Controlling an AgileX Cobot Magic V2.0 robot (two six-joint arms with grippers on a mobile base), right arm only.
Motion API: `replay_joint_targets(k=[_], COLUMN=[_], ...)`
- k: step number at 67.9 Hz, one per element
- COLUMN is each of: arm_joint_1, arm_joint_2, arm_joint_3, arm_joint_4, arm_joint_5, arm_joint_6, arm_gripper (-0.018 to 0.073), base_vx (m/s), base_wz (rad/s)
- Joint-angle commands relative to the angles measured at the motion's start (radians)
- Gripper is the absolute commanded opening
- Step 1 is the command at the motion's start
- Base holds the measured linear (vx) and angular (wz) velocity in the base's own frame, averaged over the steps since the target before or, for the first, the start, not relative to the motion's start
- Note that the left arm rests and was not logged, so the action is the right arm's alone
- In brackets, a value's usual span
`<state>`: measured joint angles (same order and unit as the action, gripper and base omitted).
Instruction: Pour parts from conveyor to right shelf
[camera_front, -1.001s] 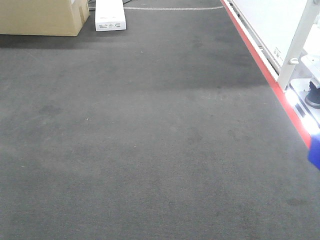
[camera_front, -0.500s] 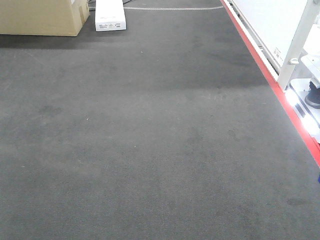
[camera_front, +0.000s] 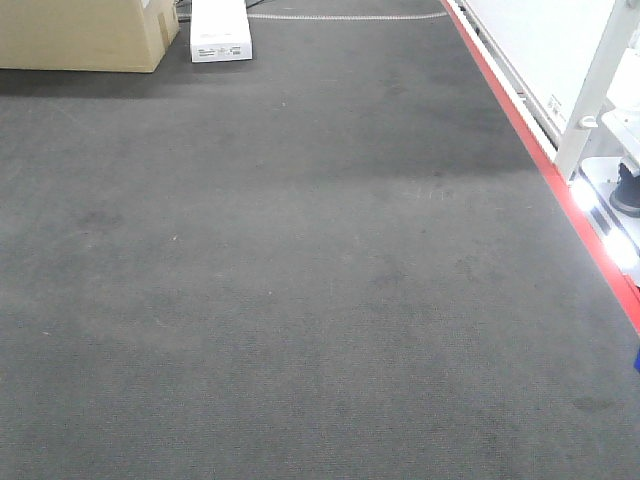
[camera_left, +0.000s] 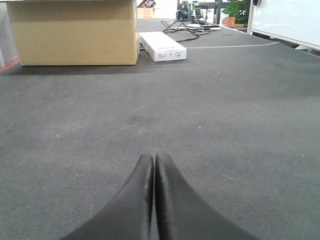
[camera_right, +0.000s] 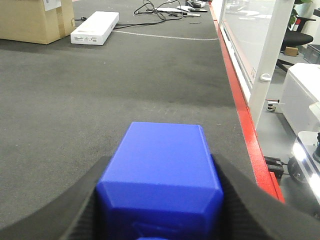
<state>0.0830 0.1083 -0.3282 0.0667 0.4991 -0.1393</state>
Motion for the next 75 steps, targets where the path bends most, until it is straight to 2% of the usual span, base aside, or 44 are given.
replay_joint_targets(k=[1,51,75], arm_joint_1=[-0.003,-0.003,-0.003], arm_joint_2=[0.012,0.012,0.012], arm_joint_3=[-0.026,-0.026,-0.026], arm_joint_4=[-0.009,-0.009,-0.009], arm_joint_5=[-0.077,-0.079,-0.079], arm_joint_6=[-0.004,-0.004,-0.004], arm_gripper=[-0.0006,-0.0006,-0.0006], base_vx=[0.0,-0.01,-0.18], base_wz=[0.0,0.0,-0.09])
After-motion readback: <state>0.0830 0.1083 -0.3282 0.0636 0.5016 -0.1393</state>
